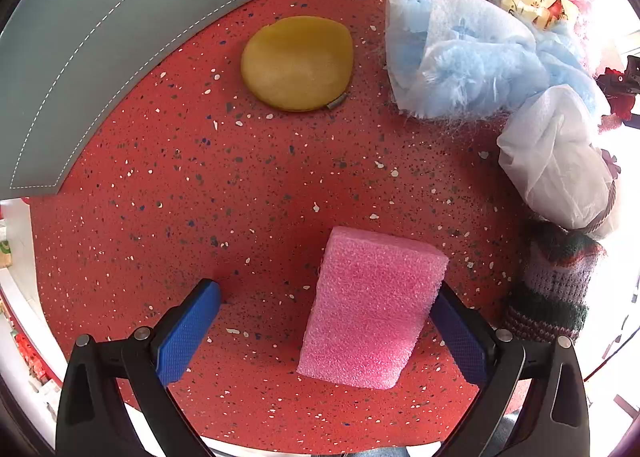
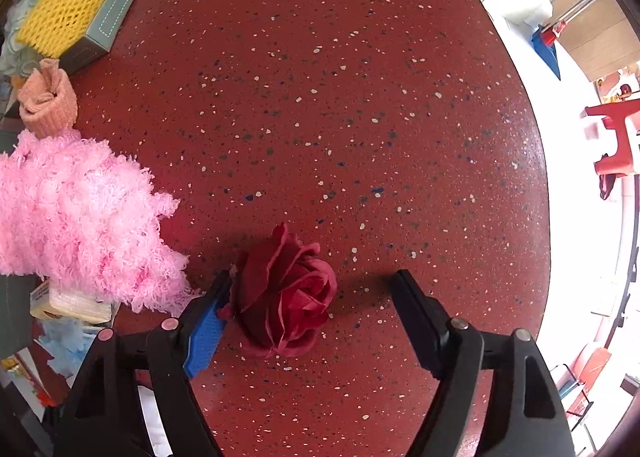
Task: Organize soft objects
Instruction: 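Close the left tool on the pink foam block while the right tool grasps the red rose, then carry the foam block and rose with both tools over the box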
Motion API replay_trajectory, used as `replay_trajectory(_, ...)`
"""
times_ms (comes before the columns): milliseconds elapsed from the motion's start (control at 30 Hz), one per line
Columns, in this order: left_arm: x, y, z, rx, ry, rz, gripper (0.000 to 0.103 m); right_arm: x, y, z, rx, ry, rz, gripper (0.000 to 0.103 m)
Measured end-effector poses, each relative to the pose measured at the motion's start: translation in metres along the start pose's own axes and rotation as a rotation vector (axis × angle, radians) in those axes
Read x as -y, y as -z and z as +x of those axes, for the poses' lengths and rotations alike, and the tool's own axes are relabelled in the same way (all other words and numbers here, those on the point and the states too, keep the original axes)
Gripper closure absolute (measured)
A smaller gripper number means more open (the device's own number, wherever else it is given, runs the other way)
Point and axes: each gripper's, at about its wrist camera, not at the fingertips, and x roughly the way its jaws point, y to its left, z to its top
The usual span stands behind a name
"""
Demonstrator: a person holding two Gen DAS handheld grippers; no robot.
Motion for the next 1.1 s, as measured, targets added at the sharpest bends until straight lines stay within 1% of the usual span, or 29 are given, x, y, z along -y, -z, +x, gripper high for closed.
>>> replay_trajectory(67,0.001,-0.002,0.002,-0.003,0.0,-0.002,0.0,-0.009,0.002,0.001,0.001,0.006,-0.01,0.029)
replay_trajectory(133,0.002,-0.003,0.001,-0.003,-0.002,0.001,0.0,-0.009,0.004,0.0,0.004,0.014,-0.009,0.038)
replay_trajectory(167,0.002,-0.003,0.001,0.0,-0.003,0.002,0.0,-0.009,0.005,-0.001,0.005,0.016,-0.008,0.04)
replay_trajectory(267,0.004,-0.002,-0.001,0.007,-0.016,0.016,0.0,-0.004,0.006,-0.004,0.005,0.007,-0.005,0.058)
replay_trajectory(300,0.005,-0.002,-0.003,0.009,-0.023,0.024,0.0,-0.003,0.006,-0.005,0.003,0.002,-0.004,0.062)
replay_trajectory(333,0.008,-0.002,-0.004,0.016,-0.038,0.044,0.0,-0.001,0.008,-0.005,-0.003,-0.007,-0.001,0.063)
replay_trajectory(400,0.013,-0.002,-0.007,0.027,-0.052,0.075,0.006,0.004,0.019,-0.006,-0.009,-0.014,0.001,0.065)
replay_trajectory(433,0.015,-0.001,-0.008,0.028,-0.046,0.085,0.014,0.004,0.023,-0.007,-0.011,-0.016,0.0,0.065)
replay_trajectory(467,0.016,0.0,-0.01,0.027,-0.025,0.091,0.021,0.008,0.034,-0.008,-0.015,-0.02,-0.002,0.065)
replay_trajectory(500,0.016,0.001,-0.012,0.026,0.0,0.091,0.023,0.008,0.039,-0.009,-0.021,-0.025,-0.002,0.065)
replay_trajectory(567,0.017,0.005,-0.014,0.02,-0.001,0.097,0.032,0.009,0.056,-0.008,-0.032,-0.032,-0.001,0.065)
replay_trajectory(600,0.018,0.007,-0.016,0.018,0.0,0.101,0.035,0.008,0.057,-0.011,-0.039,-0.038,-0.003,0.065)
replay_trajectory(633,0.019,0.01,-0.017,0.015,0.0,0.108,0.04,0.007,0.064,-0.011,-0.045,-0.044,-0.005,0.065)
replay_trajectory(733,0.022,0.017,-0.019,0.003,-0.002,0.137,0.041,0.004,0.084,-0.012,-0.059,-0.053,-0.013,0.065)
replay_trajectory(833,0.021,0.024,-0.021,-0.003,0.0,0.156,0.053,0.004,0.105,-0.015,-0.073,-0.071,-0.007,0.065)
replay_trajectory(933,0.02,0.032,-0.027,-0.017,0.003,0.175,0.053,0.001,0.126,-0.019,-0.084,-0.086,-0.003,0.065)
replay_trajectory(1100,0.011,0.046,-0.041,0.001,0.01,0.198,0.053,-0.006,0.162,-0.028,-0.095,-0.086,-0.019,0.065)
